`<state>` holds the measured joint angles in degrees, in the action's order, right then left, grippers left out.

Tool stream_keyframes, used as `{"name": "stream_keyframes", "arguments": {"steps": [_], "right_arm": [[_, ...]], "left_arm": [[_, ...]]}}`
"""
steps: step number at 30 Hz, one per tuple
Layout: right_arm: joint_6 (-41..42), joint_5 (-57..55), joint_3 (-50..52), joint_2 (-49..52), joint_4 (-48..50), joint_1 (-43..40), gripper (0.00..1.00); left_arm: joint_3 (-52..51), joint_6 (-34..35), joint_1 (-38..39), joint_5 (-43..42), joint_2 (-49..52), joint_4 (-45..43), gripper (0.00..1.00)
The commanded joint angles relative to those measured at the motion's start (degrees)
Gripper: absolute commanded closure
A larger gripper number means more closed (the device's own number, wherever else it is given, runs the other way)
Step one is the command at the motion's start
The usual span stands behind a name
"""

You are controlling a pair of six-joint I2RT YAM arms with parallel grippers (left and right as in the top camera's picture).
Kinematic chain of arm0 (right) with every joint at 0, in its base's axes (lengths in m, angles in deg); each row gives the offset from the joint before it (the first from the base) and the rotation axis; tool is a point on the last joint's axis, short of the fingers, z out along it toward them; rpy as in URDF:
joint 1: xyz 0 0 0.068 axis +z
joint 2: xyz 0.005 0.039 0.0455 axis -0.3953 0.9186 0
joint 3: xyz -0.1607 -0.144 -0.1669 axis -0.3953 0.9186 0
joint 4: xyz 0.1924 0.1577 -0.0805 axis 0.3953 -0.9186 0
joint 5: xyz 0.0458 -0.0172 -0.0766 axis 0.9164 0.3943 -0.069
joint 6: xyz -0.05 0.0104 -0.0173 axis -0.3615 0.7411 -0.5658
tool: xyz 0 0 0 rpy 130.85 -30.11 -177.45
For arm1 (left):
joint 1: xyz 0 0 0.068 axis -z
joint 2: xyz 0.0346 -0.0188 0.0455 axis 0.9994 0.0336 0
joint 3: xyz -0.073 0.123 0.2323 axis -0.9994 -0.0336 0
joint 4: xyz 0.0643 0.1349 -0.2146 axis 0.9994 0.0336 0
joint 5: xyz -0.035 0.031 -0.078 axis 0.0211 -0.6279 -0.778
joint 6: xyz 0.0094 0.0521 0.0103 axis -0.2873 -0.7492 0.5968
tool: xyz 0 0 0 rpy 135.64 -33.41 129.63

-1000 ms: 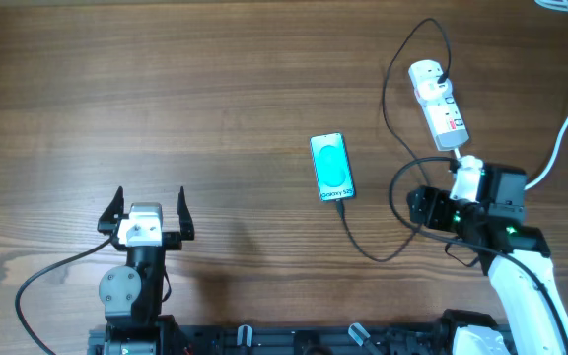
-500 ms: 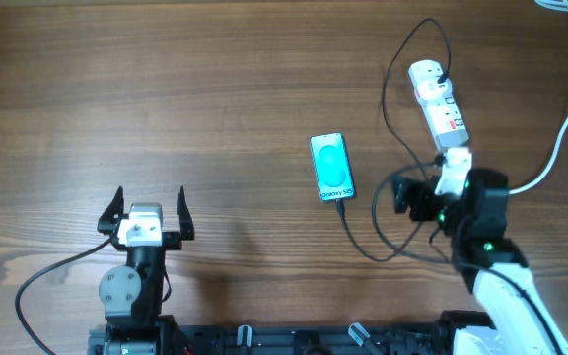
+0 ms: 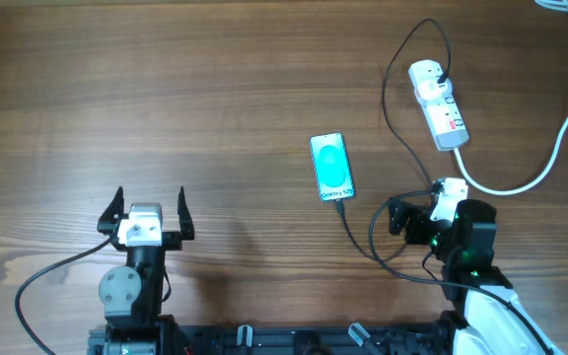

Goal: Plug charger to phone and switch on socket

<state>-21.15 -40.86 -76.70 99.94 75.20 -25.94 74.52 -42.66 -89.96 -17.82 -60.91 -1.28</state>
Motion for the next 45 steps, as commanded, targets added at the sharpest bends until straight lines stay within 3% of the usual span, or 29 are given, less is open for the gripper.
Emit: {"name": "stream_keyframes", "arguments": {"steps": [1,7,17,24,45], "right_arm": [[0.7,-2.6,2.5,-0.7,1.0,0.2,0.0],[4.1,-2.6,4.5,-2.9,1.4,0.2,0.0],[2.4,-2.9,4.9,-7.5,-4.5,0.2,0.0],[2.1,-2.5,4.9,-20.1,-12.8,0.2,0.0],[5.1,1.2,4.9,-49.2,-12.7,0.2,0.0]], "left_arm": [[-0.4,0.5,-0.3,0.3,-0.6,-0.1,0.0],[-0.4,0.5,-0.3,0.3,-0.6,-0.1,0.0],[-0.4,0.5,-0.3,0.3,-0.6,-0.1,0.0],[-0.4,0.5,-0.3,0.3,-0.6,-0.1,0.0],[-0.4,0.5,-0.3,0.3,-0.6,-0.1,0.0]]}}
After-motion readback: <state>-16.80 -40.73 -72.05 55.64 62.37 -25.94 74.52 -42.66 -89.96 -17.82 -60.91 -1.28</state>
